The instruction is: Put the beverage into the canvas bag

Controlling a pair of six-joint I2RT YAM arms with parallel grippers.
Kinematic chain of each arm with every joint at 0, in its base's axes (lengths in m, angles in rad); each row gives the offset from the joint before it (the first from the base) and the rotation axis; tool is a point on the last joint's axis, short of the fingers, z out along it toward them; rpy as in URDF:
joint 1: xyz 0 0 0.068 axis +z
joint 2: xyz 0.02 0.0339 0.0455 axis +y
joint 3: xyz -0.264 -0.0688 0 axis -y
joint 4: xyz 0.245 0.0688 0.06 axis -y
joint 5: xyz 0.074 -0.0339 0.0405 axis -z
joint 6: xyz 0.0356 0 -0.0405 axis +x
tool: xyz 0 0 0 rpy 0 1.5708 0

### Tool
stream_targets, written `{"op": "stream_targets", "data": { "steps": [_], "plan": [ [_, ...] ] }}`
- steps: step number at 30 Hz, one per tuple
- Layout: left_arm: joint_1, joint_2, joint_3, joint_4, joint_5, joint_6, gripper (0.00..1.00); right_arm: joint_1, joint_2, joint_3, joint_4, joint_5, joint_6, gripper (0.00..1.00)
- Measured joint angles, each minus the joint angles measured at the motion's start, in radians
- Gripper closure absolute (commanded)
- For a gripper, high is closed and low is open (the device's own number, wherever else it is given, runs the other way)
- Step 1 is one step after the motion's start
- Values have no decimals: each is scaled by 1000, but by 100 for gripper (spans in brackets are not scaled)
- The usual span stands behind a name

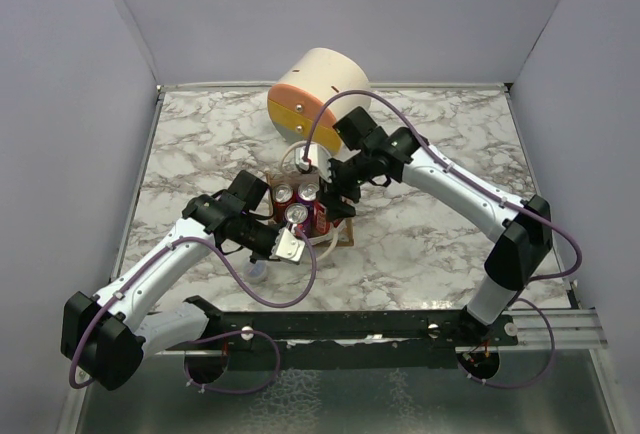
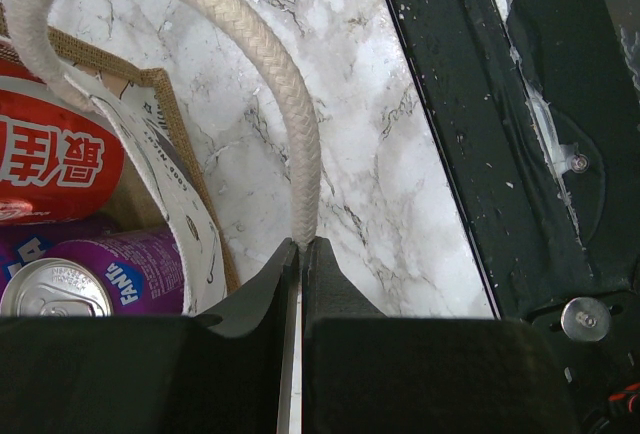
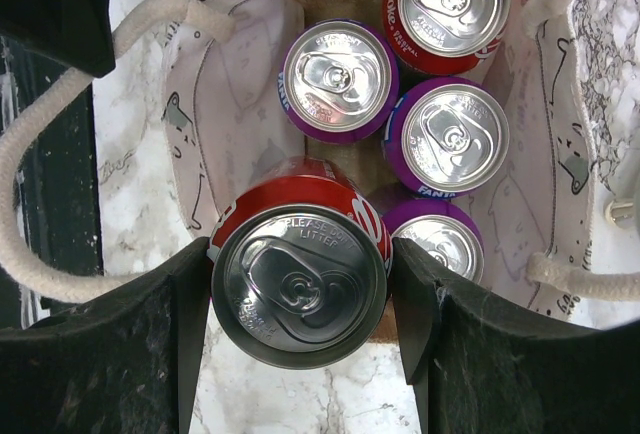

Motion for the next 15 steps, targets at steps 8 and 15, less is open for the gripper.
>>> {"op": "stream_targets", "data": {
  "steps": [8, 15],
  "plan": [
    [0, 0, 0, 0, 0, 0, 100, 16, 2, -24, 36, 20, 24, 98],
    [0, -10, 0, 0, 1, 0, 100, 17, 3, -54, 76, 35, 35, 97]
  ]
}}
